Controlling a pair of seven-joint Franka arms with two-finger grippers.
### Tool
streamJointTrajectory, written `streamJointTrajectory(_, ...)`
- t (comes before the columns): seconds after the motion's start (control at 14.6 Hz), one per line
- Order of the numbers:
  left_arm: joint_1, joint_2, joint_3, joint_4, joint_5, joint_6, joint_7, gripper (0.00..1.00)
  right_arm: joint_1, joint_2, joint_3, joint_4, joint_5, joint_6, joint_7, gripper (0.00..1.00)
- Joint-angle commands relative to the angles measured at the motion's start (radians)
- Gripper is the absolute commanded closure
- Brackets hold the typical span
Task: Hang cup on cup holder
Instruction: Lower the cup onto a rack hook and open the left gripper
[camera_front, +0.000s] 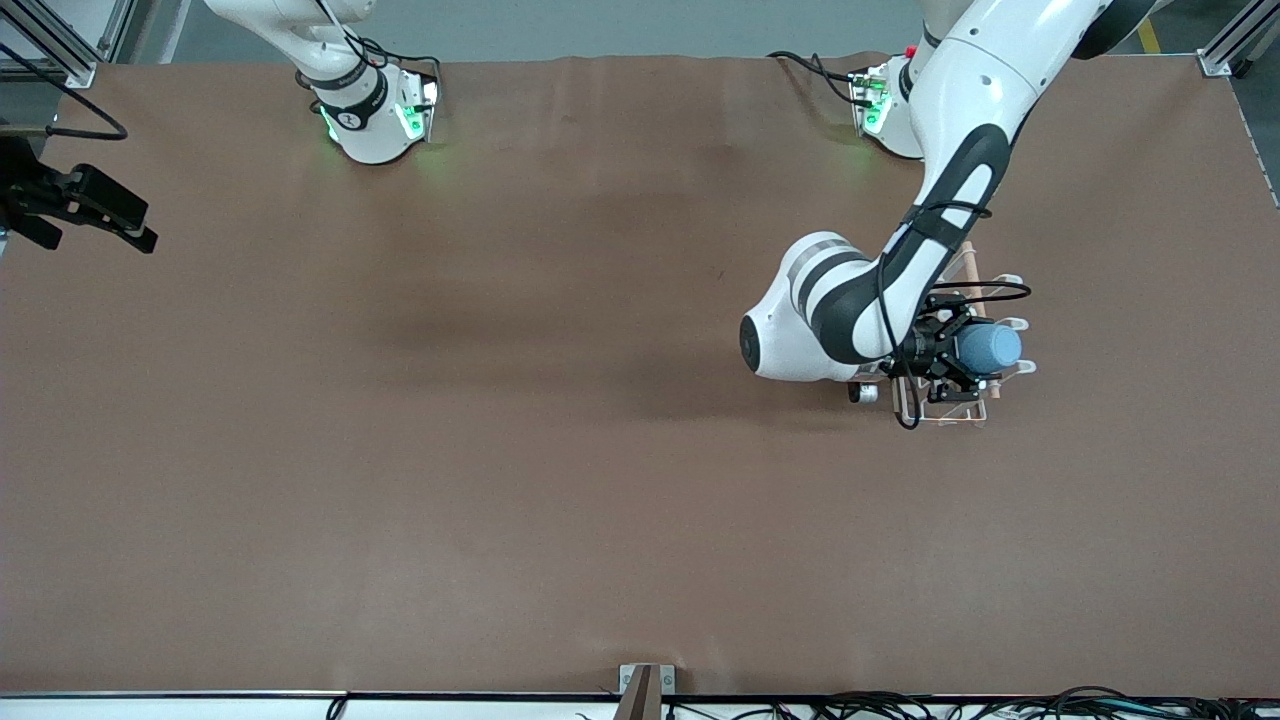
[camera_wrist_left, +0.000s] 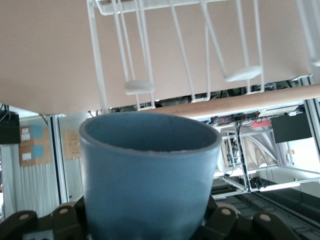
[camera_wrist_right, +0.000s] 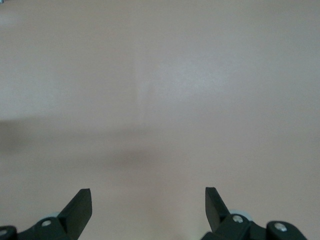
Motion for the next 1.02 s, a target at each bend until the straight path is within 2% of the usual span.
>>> streamJointTrajectory(0.0,0.002,0.025,-0.004,0.01,0.048,-0.036,-0.038,0.59,-0.011,-0.003,0.006,-0.009,-0.012,0.007,0.02,0.0)
streamJointTrajectory(0.41,0.0,0.071,-0.004,0.01,0.05,-0.039,-0.144,0.58,-0.014,0.003,0.006,-0.009,-0.023,0.007,0.024,0.0)
streamJointTrajectory(0.55,0.0,0.093,-0.003,0.012,0.052,-0.037,-0.175,0.55,-0.016,0.003,0.006,-0.009,-0.023,0.003,0.024,0.0)
streamJointTrajectory(0.61,0.0,0.102,-0.003,0.015,0.053,-0.037,-0.19,0.49,-0.016,0.003,0.006,-0.009,-0.023,0.005,0.024,0.0)
streamJointTrajectory(0.75,0.005,0.105,-0.004,0.016,0.062,-0.037,-0.267,0.01,-0.017,0.005,0.006,-0.009,-0.021,0.01,0.024,0.0)
streamJointTrajectory(0.96,0.005,0.095,-0.004,0.045,0.062,-0.037,-0.315,0.0,-0.016,0.003,0.006,-0.006,-0.021,0.007,0.024,0.0)
